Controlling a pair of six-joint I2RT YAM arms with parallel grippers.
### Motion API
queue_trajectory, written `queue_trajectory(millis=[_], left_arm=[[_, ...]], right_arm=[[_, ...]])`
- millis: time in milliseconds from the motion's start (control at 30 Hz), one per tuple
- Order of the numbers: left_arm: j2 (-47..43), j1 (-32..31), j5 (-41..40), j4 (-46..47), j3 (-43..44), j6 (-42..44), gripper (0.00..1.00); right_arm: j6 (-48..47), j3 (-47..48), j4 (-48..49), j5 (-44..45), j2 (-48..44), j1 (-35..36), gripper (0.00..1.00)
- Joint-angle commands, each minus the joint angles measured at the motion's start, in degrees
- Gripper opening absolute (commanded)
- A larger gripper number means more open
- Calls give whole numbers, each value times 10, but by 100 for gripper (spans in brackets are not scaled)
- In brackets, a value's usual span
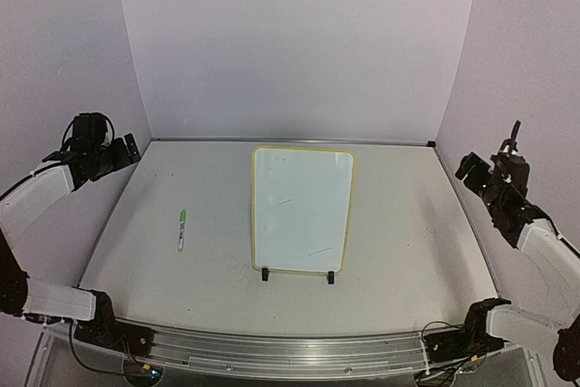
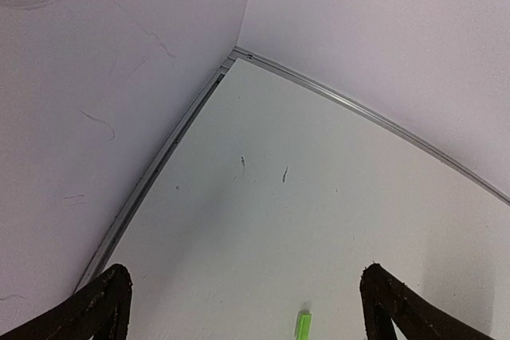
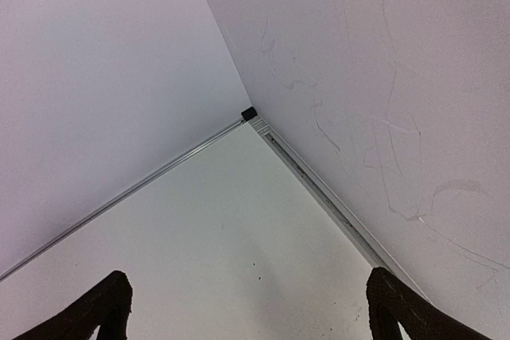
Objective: Write a sentence on the whiteboard
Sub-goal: Pick up the whiteboard marker from the corner of the board.
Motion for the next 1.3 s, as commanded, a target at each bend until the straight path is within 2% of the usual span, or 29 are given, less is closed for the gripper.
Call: queue_trajectory(millis=[0,233,333,433,600,700,767,933,1100,1267], left_arm=[[5,4,12,-47,24,-2,100],[78,-7,105,-79,62,20,99],[127,-56,69,-104,77,21,99],[190,-122,18,-139,102,20,98],[251,-152,42,-114,100,-16,94],[289,-160,53,-121,115,-25,87],[315,-164,59,-126,124,-27,75],[348,-172,45,-132,130,-30,58],[372,-173,28,-143,133,-27,50],[382,-173,41,-131,126,-26,48]], right_arm=[[-9,6,-28,-50,-6,-1,98],[-48,42,-80,-202,19,0,98],[-46,61,-121,-248,50,3,94],[-36,57,-139,-259,51,22,92],[-23,41,-165,-257,24,52,92],[-19,38,-175,-258,17,63,91],[-15,38,-179,-257,17,69,91],[-8,41,-179,-242,27,93,90],[-5,45,-178,-220,45,127,90],[4,46,-176,-206,58,151,90]])
